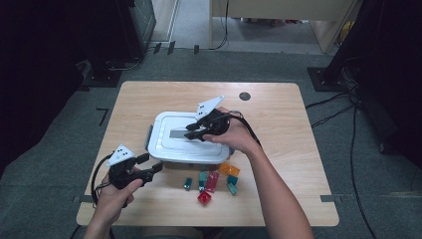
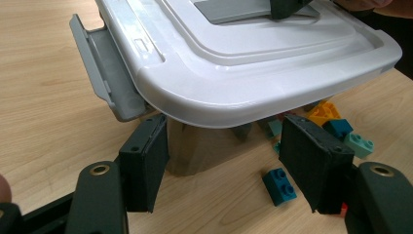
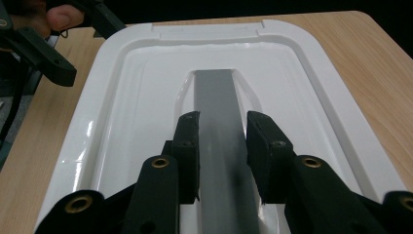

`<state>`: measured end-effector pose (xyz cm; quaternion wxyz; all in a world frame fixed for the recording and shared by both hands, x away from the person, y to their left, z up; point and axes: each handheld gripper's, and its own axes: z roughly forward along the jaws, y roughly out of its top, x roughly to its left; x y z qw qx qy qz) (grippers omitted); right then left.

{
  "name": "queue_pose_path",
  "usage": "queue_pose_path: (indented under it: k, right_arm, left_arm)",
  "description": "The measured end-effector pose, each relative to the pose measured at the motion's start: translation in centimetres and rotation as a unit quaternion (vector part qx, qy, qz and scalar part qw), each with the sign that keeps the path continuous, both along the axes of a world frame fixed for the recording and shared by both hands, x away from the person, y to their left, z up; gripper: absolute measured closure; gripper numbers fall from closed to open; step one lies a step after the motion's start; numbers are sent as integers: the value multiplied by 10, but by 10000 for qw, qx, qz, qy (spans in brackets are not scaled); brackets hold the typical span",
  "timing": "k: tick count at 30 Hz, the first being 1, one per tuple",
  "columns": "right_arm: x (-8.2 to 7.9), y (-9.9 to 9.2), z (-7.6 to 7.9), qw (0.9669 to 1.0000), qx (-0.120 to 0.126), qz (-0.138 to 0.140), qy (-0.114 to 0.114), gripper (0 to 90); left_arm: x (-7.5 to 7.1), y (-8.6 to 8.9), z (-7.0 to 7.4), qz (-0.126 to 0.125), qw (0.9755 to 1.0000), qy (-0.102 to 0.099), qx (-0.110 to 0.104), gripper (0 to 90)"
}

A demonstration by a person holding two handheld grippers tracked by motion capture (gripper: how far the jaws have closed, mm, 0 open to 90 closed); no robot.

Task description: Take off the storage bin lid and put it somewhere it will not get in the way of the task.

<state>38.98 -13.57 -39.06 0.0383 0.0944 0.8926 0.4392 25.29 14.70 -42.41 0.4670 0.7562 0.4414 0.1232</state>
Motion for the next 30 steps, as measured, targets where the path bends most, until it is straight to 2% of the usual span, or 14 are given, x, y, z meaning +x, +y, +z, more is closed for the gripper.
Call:
queue_pose_path:
  k: [3, 10, 19, 23, 26, 30]
  right_arm:
    - [0, 0, 0, 10000, 24, 6, 3, 679]
    - [0, -2, 2, 10000, 79, 12, 2, 679]
    - [1, -11, 8, 9996, 261, -87, 19, 680]
    - [2, -13, 8, 9996, 228, -159, 35, 680]
    - [2, -12, 6, 9997, 50, -246, 35, 681]
    - [3, -13, 5, 9994, 65, -331, 50, 680]
  left_arm:
    - [-1, 1, 2, 15, 10000, -24, -71, 353]
    - [-2, -1, 4, 33, 9999, -92, -52, 353]
    - [-6, -5, 9, -41, 9996, -283, -76, 351]
    - [-5, -4, 7, -10, 9996, -256, -70, 352]
    - [-3, -2, 6, 17, 9998, -204, -66, 352]
    - [-3, -2, 6, 12, 9998, -195, -56, 352]
